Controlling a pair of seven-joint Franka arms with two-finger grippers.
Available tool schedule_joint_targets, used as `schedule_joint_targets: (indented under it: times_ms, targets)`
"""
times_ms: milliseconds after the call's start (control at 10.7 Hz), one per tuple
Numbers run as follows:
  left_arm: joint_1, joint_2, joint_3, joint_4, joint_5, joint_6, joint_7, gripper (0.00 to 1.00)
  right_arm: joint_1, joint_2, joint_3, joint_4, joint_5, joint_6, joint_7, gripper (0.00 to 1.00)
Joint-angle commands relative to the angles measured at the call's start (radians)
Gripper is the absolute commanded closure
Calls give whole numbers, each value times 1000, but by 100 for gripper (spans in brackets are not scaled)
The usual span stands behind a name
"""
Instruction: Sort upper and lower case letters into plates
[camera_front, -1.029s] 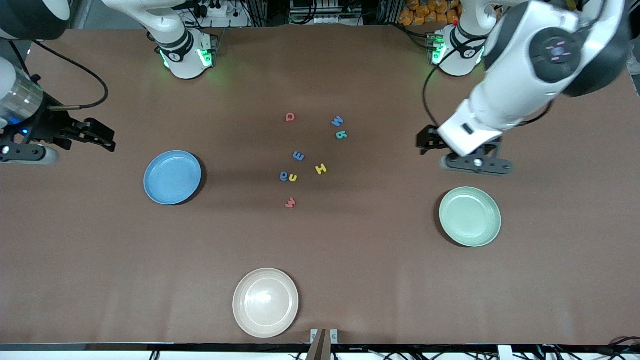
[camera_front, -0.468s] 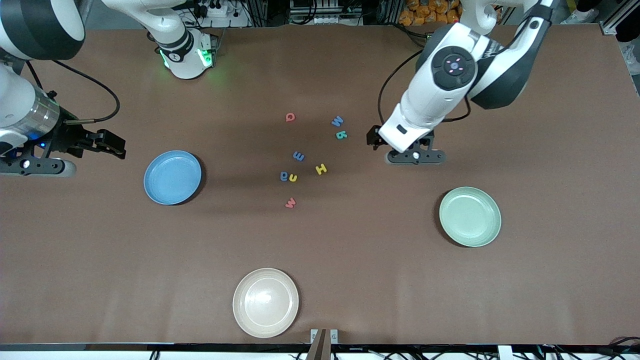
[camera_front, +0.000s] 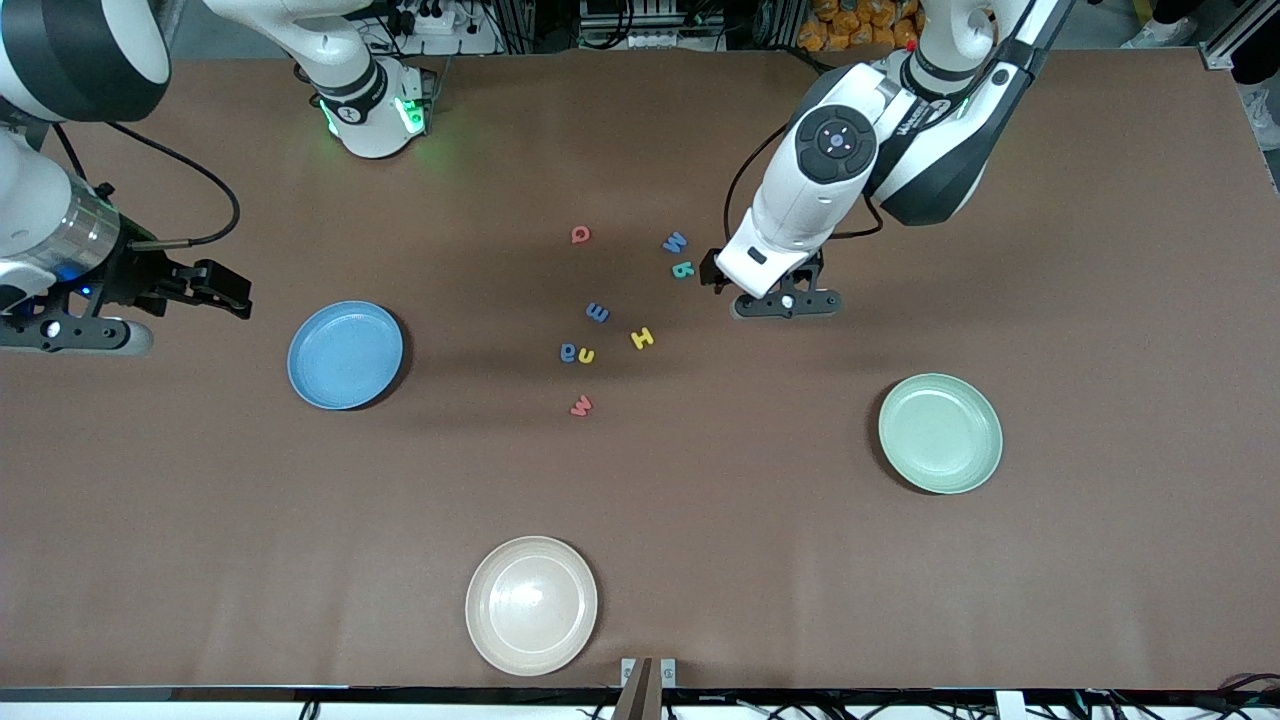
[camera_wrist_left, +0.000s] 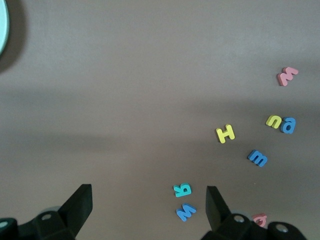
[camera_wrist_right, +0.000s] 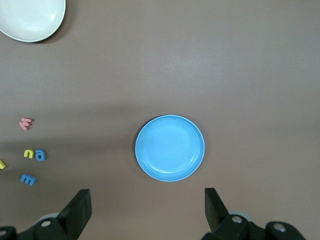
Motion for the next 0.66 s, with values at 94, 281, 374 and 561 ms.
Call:
schedule_joint_targets:
  times_ms: [94, 281, 374, 561]
  targets:
    - [-11, 26, -23, -12, 32, 42, -89, 0, -3, -6, 2, -11, 0, 9, 10, 0]
    - [-16, 32, -25, -36, 32, 79, -106, 0, -3, -6, 2, -11, 0, 17, 10, 0]
    - [-23, 35, -25, -46, 32, 105, -122, 0, -3, -6, 2, -13, -3, 17, 10, 0]
    - [-29, 50, -23, -47, 33, 119, -137, 0, -11, -4, 2, -11, -6, 26, 7, 0]
